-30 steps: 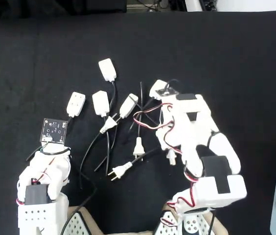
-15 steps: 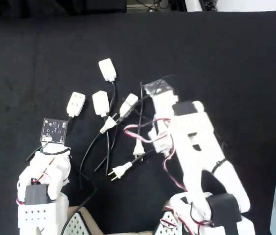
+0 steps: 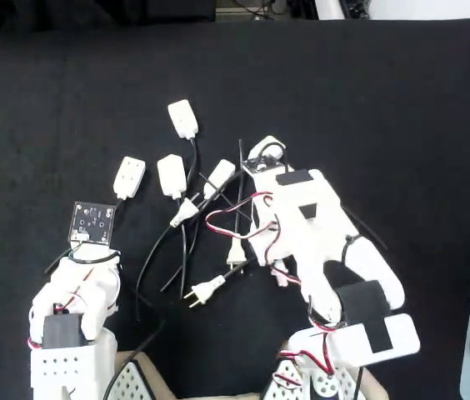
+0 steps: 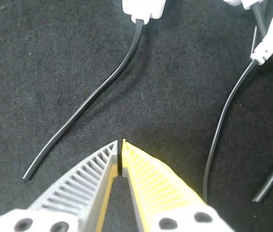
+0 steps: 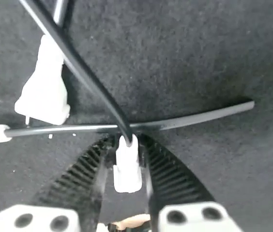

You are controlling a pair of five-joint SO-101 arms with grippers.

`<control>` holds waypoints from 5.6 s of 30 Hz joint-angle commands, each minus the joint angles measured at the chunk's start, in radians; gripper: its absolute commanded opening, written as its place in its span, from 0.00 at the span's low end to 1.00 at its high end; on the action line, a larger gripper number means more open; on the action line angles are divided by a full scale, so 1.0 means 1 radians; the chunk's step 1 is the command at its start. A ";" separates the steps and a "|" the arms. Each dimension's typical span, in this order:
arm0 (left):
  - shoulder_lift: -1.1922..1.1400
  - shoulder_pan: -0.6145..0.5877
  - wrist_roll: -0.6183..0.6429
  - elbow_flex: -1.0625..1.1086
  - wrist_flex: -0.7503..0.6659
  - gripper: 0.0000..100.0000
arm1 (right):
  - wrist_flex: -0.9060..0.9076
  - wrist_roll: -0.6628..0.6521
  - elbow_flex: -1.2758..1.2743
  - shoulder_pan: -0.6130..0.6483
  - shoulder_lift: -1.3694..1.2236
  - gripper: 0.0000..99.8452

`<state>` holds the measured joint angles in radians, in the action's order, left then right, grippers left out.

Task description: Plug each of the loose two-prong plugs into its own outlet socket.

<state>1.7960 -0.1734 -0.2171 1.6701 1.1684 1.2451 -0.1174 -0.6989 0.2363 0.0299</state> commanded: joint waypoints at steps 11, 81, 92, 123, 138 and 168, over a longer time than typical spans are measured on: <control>0.005 -0.005 -0.003 -0.010 -0.017 0.03 | 0.124 0.021 0.127 0.009 0.001 0.09; 0.005 0.262 0.196 -0.251 -0.589 0.03 | 0.216 -0.028 0.271 0.183 1.159 0.01; 0.005 0.521 0.196 -0.295 -0.582 0.03 | 0.149 0.058 0.266 0.430 1.159 0.01; 0.006 0.691 0.196 -0.503 -0.298 0.03 | -0.020 0.057 0.188 0.351 1.161 0.01; 0.005 0.490 0.201 -0.343 -0.577 0.03 | 0.104 0.051 0.148 0.433 1.161 0.01; 0.006 0.650 0.195 -0.486 -0.290 0.03 | -0.005 0.055 -0.081 0.466 1.153 0.01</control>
<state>1.8006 0.5554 -0.0253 1.2497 0.8523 1.2620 -0.0667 -0.7864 0.7012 1.1838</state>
